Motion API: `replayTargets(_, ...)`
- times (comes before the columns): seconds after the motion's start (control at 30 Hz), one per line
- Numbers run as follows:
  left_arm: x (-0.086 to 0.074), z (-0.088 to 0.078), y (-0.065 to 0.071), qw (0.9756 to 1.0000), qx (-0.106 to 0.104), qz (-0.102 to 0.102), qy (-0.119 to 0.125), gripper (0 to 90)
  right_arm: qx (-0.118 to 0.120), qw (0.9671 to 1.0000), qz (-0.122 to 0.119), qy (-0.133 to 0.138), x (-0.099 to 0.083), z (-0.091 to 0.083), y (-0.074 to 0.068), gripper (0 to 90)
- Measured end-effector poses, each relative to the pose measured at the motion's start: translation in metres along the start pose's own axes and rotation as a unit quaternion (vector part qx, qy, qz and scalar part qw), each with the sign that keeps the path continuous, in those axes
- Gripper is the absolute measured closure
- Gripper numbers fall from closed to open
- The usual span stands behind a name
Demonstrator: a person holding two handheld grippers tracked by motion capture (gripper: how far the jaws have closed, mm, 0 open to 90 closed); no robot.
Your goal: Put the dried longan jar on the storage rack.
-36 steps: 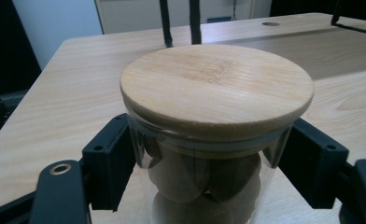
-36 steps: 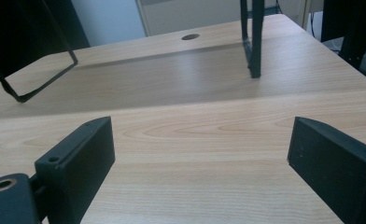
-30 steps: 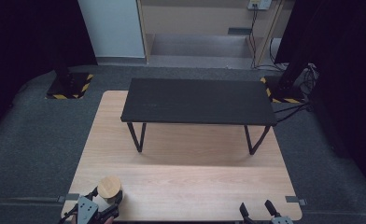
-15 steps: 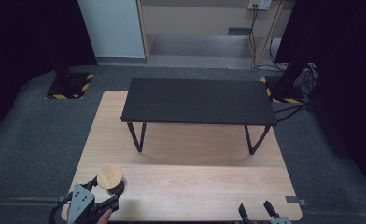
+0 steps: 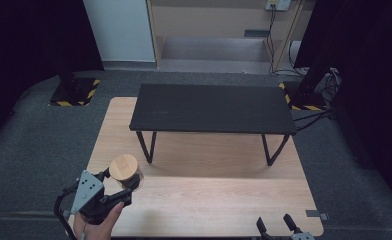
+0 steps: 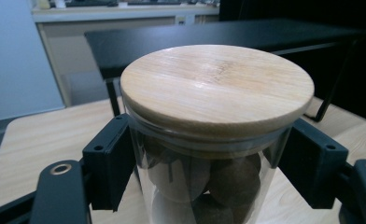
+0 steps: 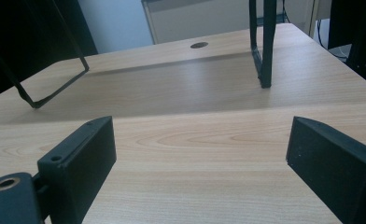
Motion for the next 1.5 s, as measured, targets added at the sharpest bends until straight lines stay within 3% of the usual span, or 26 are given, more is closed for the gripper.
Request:
replayTargets(0.23, 0.024, 0.014, -0.002, 1.0, -0.008, 0.003, 0.003, 24.3, 0.0, 1.0, -0.001, 0.002, 0.001, 0.001, 0.002, 8.4)
replayTargets(1.0, 0.079, 0.063, -0.015, 0.9999, -0.016, 0.001, 0.003, 24.3, -0.009, 0.9999, -0.003, 0.008, 0.008, 0.002, 0.011, 8.6)
replayTargets(1.5, 0.098, 0.104, -0.025, 0.9999, -0.004, 0.006, 0.014, 24.3, -0.014, 0.9998, -0.007, 0.011, 0.015, 0.001, 0.014, 8.7)
Point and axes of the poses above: each handheld gripper's, and its own axes: z roughly forward along the jaws, x roughly out of its top, y roughly to its right, the point moved 2 cm from there along z, roughly forward along the jaws, and after that the axes turned 8 degrees about -z, right-handed, at the moved point
